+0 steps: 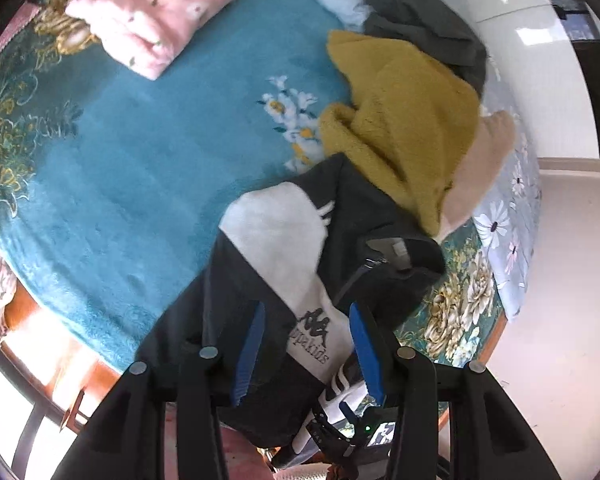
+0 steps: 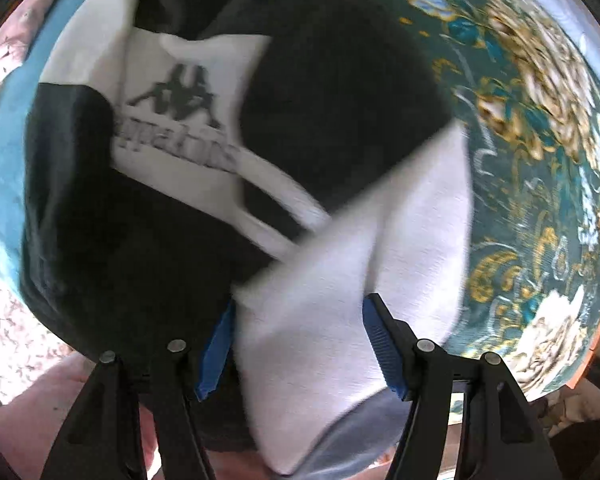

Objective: Fold clothes
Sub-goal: 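Lay the Kappakids sweatshirt flat on the bed with both grippers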

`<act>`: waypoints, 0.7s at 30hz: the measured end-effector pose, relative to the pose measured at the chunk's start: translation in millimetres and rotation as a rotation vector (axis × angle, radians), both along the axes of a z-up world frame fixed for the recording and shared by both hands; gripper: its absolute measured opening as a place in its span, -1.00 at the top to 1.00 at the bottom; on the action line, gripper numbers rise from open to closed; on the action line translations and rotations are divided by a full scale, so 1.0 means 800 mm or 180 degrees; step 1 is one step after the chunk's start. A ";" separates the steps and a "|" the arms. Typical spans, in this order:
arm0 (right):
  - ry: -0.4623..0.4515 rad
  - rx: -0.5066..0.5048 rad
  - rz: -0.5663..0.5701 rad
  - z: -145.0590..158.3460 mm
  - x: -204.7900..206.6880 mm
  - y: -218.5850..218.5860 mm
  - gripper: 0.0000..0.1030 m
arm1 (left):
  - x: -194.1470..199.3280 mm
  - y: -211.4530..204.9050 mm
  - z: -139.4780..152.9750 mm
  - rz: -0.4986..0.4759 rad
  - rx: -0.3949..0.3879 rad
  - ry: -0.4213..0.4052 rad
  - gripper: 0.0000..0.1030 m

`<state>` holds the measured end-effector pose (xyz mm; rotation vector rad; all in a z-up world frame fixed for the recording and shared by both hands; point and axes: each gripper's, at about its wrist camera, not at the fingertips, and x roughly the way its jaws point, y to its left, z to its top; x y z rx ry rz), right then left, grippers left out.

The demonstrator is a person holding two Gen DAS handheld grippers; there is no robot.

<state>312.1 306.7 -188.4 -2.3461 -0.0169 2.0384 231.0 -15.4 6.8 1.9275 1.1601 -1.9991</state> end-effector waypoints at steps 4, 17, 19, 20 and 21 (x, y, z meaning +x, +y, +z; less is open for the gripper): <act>0.0085 -0.0202 -0.0160 0.018 0.011 0.057 0.85 | 0.004 0.047 0.007 -0.0018 0.0055 -0.0031 0.06; 0.0656 0.0045 -0.0333 0.103 -0.080 0.305 0.90 | 0.032 0.128 0.019 -0.0120 0.0038 -0.0119 0.06; 0.0619 0.0118 -0.0313 0.098 -0.107 0.328 0.89 | 0.042 0.125 0.018 -0.0104 -0.0034 -0.0140 0.06; 0.0582 0.0133 -0.0329 0.093 -0.119 0.337 0.89 | 0.047 0.124 0.018 -0.0096 -0.0070 -0.0151 0.06; 0.0531 0.0101 -0.0391 0.084 -0.125 0.342 0.89 | 0.051 0.123 0.017 -0.0094 -0.0109 -0.0153 0.06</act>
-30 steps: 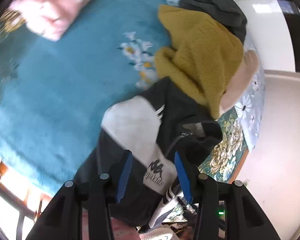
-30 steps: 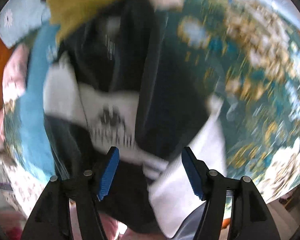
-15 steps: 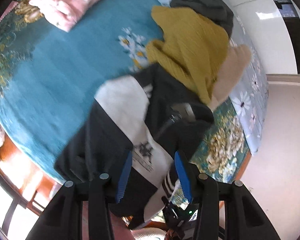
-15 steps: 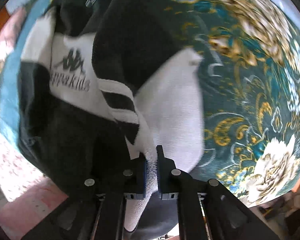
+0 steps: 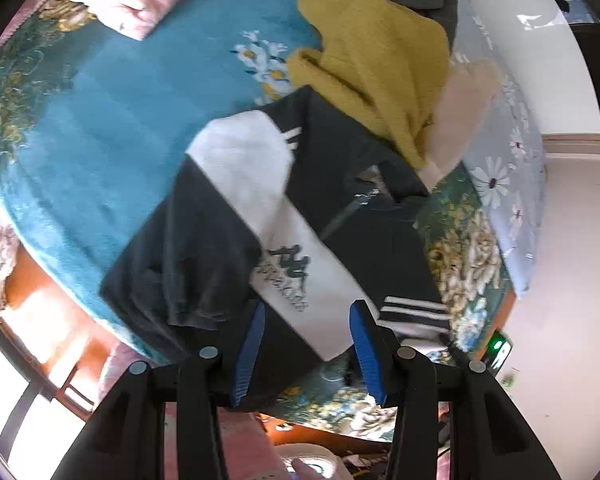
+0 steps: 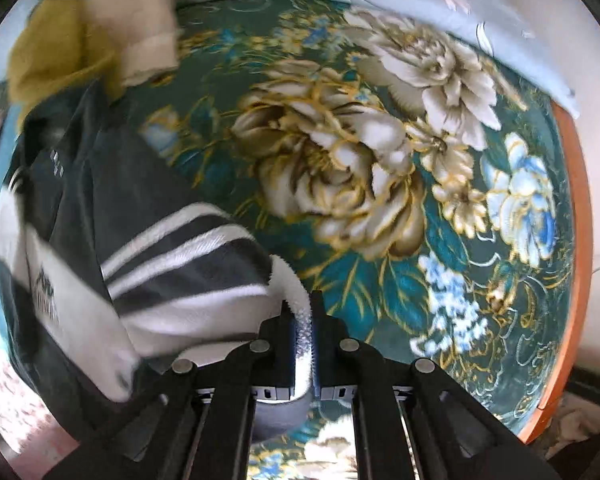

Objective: Fold clothes
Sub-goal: 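Lay the Kappakids sweatshirt flat on the bed with both grippers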

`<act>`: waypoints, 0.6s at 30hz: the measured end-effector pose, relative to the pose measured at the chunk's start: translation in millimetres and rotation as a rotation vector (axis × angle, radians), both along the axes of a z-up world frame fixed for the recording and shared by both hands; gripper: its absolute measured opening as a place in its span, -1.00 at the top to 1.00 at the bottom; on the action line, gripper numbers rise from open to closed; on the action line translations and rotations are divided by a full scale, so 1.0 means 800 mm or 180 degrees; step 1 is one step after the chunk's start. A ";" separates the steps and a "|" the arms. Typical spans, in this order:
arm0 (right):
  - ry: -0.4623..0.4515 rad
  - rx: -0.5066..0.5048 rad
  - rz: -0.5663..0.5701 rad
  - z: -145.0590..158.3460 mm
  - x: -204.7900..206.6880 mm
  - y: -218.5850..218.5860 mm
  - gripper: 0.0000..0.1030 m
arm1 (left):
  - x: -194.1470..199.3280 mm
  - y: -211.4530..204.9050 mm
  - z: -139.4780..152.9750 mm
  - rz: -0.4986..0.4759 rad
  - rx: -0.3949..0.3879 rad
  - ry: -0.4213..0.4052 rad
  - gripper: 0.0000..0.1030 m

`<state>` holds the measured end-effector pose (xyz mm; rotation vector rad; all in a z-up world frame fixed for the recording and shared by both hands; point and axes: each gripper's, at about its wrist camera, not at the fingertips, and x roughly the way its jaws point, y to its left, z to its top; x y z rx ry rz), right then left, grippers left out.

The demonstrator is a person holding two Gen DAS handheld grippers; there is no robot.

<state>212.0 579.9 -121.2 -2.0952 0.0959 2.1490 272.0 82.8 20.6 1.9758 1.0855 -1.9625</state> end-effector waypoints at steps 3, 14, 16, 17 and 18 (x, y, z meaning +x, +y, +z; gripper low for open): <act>-0.0075 -0.0025 -0.0135 -0.021 -0.008 -0.007 0.89 | 0.009 -0.003 -0.002 -0.0038 -0.0141 0.0039 0.06; 0.0908 -0.0124 -0.0384 0.093 0.039 -0.036 -0.07 | 0.007 0.064 -0.079 -0.1379 -0.1197 0.0379 -0.14; 0.0956 -0.0154 -0.0439 0.113 0.059 -0.050 -0.18 | 0.010 0.083 -0.118 -0.1689 -0.1307 0.0333 -0.14; 0.0936 -0.0161 -0.0450 0.118 0.069 -0.059 -0.20 | 0.012 0.092 -0.139 -0.1831 -0.1335 0.0298 -0.14; 0.0877 -0.0166 -0.0446 0.120 0.079 -0.070 -0.20 | 0.016 0.099 -0.163 -0.1958 -0.1324 0.0243 -0.14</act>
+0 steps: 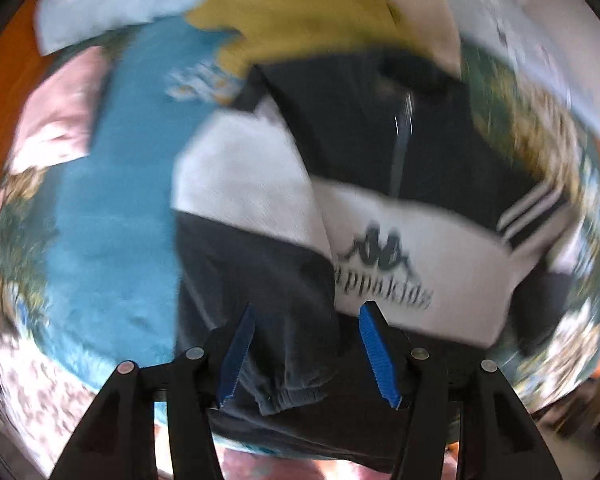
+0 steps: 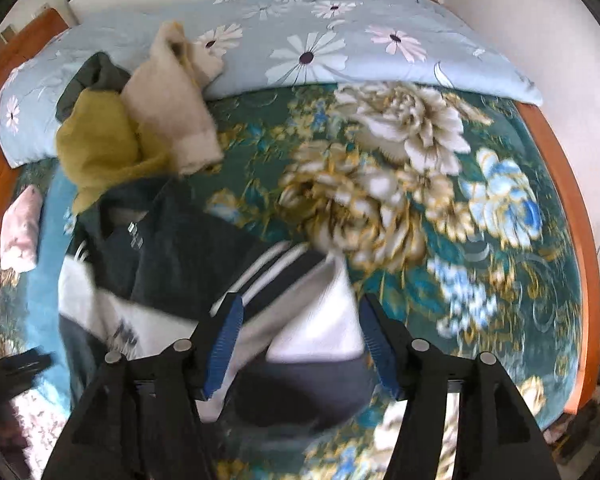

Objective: Fold clothes
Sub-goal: 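Lay the Kappakids sweatshirt flat on the bed with both grippers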

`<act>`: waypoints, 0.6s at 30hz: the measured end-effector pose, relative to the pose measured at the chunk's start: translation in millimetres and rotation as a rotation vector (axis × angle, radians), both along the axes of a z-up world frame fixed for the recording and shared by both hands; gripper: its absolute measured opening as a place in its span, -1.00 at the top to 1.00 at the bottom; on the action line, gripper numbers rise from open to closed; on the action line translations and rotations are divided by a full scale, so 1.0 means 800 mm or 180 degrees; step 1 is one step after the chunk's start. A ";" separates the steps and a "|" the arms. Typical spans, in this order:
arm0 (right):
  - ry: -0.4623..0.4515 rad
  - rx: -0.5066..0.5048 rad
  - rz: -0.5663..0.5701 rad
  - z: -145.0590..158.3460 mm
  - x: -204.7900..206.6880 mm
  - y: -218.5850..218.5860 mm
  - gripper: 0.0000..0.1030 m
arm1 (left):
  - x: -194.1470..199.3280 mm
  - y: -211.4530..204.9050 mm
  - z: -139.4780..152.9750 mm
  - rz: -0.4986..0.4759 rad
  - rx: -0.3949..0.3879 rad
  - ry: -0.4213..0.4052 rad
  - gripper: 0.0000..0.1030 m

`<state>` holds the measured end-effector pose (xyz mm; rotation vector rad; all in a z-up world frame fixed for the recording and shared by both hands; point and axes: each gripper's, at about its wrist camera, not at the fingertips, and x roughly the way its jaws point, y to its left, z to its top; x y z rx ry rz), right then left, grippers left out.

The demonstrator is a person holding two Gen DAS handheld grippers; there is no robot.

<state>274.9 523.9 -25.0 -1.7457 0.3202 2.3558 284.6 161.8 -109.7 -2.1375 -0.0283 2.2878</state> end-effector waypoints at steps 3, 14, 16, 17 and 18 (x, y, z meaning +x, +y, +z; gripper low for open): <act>-0.0213 0.0035 0.0019 0.002 0.030 -0.037 -0.20 | 0.012 0.019 -0.058 -0.0294 -0.0189 -0.0161 -0.14; -0.0345 -0.0028 0.0179 0.029 -0.001 -0.168 -0.20 | 0.036 -0.003 -0.106 -0.1156 -0.0238 -0.0256 0.74; -0.0289 -0.0054 0.0281 0.036 -0.024 -0.197 -0.20 | 0.034 -0.024 -0.090 -0.1140 -0.0115 -0.0180 0.79; -0.0258 -0.0084 0.0331 0.039 -0.036 -0.213 -0.20 | 0.032 -0.038 -0.079 -0.1099 -0.0056 -0.0117 0.80; -0.0233 -0.0120 0.0388 0.042 -0.047 -0.229 -0.20 | 0.028 -0.058 -0.066 -0.1004 0.0006 -0.0037 0.80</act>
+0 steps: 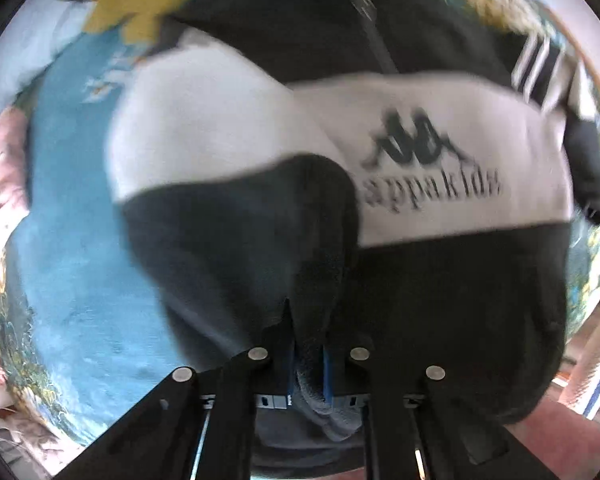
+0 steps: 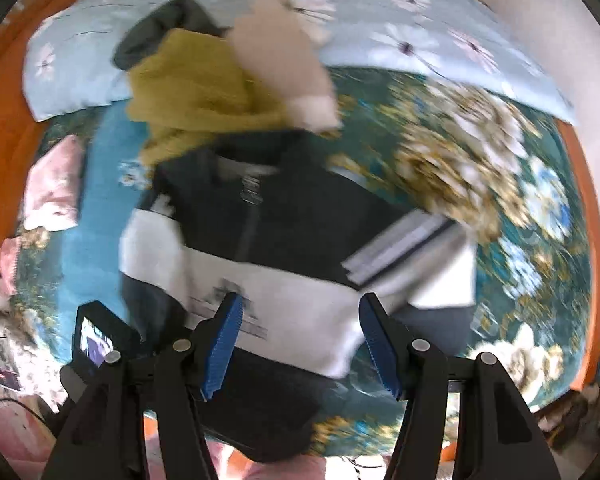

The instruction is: Fold clothes

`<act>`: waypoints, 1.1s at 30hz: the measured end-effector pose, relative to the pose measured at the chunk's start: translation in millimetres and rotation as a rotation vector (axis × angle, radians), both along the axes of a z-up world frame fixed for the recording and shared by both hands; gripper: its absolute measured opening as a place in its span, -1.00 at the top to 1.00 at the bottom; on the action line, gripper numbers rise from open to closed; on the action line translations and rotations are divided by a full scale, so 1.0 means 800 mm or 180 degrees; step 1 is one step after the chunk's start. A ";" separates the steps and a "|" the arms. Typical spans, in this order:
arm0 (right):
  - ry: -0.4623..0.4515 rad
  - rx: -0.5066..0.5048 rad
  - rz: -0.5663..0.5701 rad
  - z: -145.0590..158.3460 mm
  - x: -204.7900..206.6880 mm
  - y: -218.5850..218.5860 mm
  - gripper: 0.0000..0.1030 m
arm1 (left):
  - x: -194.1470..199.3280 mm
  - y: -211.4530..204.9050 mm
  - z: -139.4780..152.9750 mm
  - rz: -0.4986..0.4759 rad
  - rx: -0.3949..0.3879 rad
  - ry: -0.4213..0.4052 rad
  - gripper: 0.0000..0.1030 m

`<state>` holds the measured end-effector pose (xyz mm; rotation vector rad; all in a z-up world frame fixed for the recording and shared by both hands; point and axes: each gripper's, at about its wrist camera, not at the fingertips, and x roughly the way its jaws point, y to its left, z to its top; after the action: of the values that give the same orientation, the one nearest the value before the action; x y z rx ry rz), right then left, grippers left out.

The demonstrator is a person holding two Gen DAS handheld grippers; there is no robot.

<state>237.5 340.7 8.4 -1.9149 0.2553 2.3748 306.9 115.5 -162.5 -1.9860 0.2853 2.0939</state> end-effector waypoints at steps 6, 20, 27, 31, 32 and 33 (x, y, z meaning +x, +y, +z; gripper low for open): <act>0.0066 -0.0069 0.0346 0.005 -0.045 -0.091 -0.20 | -0.032 -0.171 0.075 0.0932 0.0063 0.0448 0.80; 0.0155 0.0123 -0.0005 0.040 -0.042 -0.092 -0.20 | -0.143 -0.401 0.062 0.2025 -0.0139 0.0358 0.80; 0.0219 0.0150 -0.0581 0.055 0.011 -0.022 -0.20 | -0.149 -0.437 0.055 0.2923 0.0860 0.0012 0.63; 0.0208 0.0069 -0.0916 0.045 0.044 0.020 -0.20 | -0.147 -0.439 0.089 0.3069 0.0814 0.0129 0.01; 0.0197 0.0058 -0.0973 0.040 0.052 0.031 -0.20 | -0.144 -0.443 0.101 0.3172 0.0808 0.0195 -0.02; 0.0183 0.0050 -0.1030 0.035 0.060 0.042 -0.20 | -0.139 -0.446 0.113 0.3283 0.0824 0.0252 -0.06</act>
<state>285.3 374.2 36.5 -1.6527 0.5066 2.2104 195.4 -241.0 -72.0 -2.0885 -1.1790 2.5213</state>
